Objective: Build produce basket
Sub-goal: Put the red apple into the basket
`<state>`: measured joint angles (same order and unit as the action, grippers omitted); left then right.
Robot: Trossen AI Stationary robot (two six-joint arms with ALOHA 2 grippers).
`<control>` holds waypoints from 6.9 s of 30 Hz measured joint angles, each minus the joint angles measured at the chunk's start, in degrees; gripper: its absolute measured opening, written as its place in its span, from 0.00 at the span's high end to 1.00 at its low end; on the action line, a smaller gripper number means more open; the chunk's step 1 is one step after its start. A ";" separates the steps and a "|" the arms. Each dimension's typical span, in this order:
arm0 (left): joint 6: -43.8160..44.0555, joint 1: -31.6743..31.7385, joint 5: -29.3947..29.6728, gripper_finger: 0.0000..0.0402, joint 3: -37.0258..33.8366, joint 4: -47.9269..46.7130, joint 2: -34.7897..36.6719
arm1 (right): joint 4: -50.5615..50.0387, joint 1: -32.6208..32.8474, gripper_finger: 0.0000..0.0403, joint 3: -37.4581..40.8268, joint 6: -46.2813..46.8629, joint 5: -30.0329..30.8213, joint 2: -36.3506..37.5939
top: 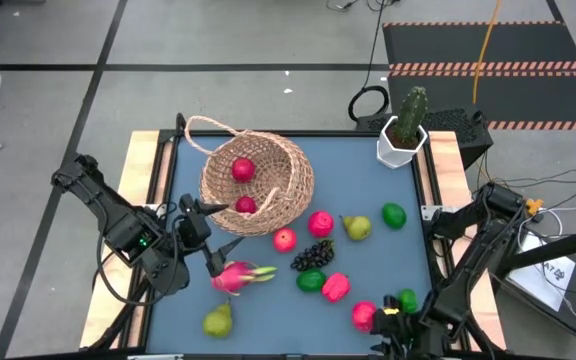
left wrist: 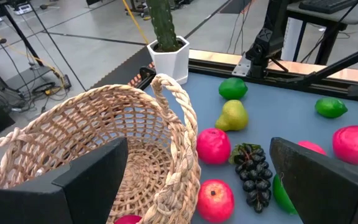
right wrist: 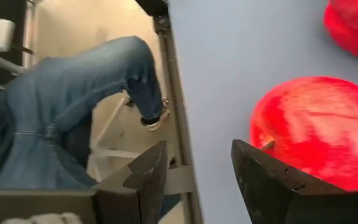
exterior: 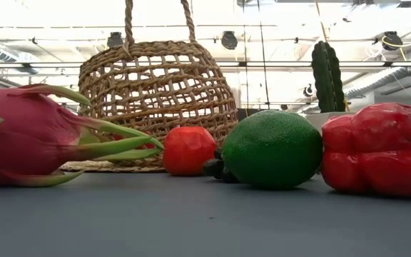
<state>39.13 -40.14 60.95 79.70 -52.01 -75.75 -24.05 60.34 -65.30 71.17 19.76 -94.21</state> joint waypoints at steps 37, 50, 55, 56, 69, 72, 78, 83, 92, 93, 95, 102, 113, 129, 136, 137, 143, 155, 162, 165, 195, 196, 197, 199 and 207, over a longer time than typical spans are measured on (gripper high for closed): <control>-0.44 -0.01 -0.94 0.03 0.00 -0.08 0.00 | -19.47 -10.53 0.57 0.12 -6.13 -5.00 8.45; -0.42 0.00 -0.96 0.03 0.00 -0.09 0.00 | -17.41 -10.71 0.57 0.11 -9.80 -6.55 8.47; -0.37 -0.01 -1.07 0.03 0.00 -0.09 0.00 | -5.75 -7.68 0.57 0.11 -8.69 -7.60 8.47; -0.38 0.00 -1.07 0.03 0.00 -0.09 0.00 | -2.69 -6.52 0.57 0.10 -8.07 -7.64 8.47; -0.70 0.00 -1.07 0.03 0.00 -0.04 0.00 | 6.87 4.54 0.73 0.02 20.85 -11.06 0.64; -0.70 0.00 -1.07 0.03 0.00 0.00 0.00 | 4.88 4.69 0.74 0.02 21.58 -11.06 -0.41; -0.42 0.00 -1.07 0.03 0.00 0.07 0.00 | -3.77 3.19 0.74 0.02 21.44 -11.05 -0.17; -0.18 0.00 -1.05 0.03 0.00 0.23 0.00 | -8.99 2.12 0.74 0.02 21.28 -12.78 0.79; -1.57 0.00 -1.05 0.03 0.00 1.68 0.00 | -14.78 0.41 0.74 0.02 19.44 -15.33 3.39; -1.60 0.00 -1.05 0.03 0.01 1.68 0.00 | -15.02 0.19 0.74 0.02 18.88 -15.17 3.72; -1.71 0.00 -1.07 0.03 0.00 1.68 0.00 | -15.85 -0.17 0.74 0.02 17.71 -14.21 4.23; -2.19 0.00 -1.06 0.03 0.02 1.69 0.00 | -15.38 -1.15 0.74 0.02 9.57 -13.47 4.58; -2.47 0.00 -1.07 0.03 0.01 1.73 0.00 | -13.82 -3.44 0.69 0.02 -12.57 -7.03 4.58; -2.43 0.00 -1.07 0.03 0.00 1.75 0.00 | -10.58 -6.83 0.55 5.43 -22.92 -11.68 4.58; -2.45 0.00 -1.07 0.03 0.02 1.89 0.00 | -10.01 -6.85 0.57 5.70 -24.44 -12.52 4.58; -2.45 0.00 -1.07 0.03 0.01 2.03 0.00 | -10.02 -6.85 0.57 5.70 -24.69 -12.54 4.58; -2.88 0.00 -1.07 0.03 0.00 2.25 0.00 | -9.81 -7.67 0.58 5.70 -25.38 -13.65 4.27; -2.94 0.00 -1.07 0.03 0.00 2.23 0.00 | -9.60 -9.29 0.58 5.75 -25.61 -18.46 2.11; -2.97 -0.02 -1.07 0.03 0.02 2.21 0.00 | -9.66 -9.32 0.66 5.75 -25.92 -19.59 2.11; -2.97 0.00 -1.07 0.03 0.00 2.21 0.00 | -10.58 -9.31 0.72 5.73 -26.09 -20.09 2.11; -2.93 -0.02 -1.07 0.03 0.01 2.19 0.00 | -12.00 -8.94 0.99 5.70 -26.90 -23.07 2.11; -2.93 -0.01 -1.07 0.03 0.02 2.19 0.00 | -11.98 -9.00 0.99 5.70 -26.90 -22.98 2.11; -2.93 -0.01 -1.07 0.03 0.02 2.19 0.00 | -11.98 -9.05 0.99 5.70 -26.90 -22.98 2.11; -2.93 0.00 -1.07 0.03 0.00 2.19 0.00 | -11.91 -9.31 0.99 5.70 -26.73 -22.98 2.11; -2.93 0.00 -1.07 0.03 0.00 2.19 0.00 | -9.10 -9.77 1.00 5.68 -26.22 -22.85 2.13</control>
<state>36.21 -40.14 59.88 79.70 -49.82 -75.75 -33.14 50.57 -59.61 44.95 -3.09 -92.07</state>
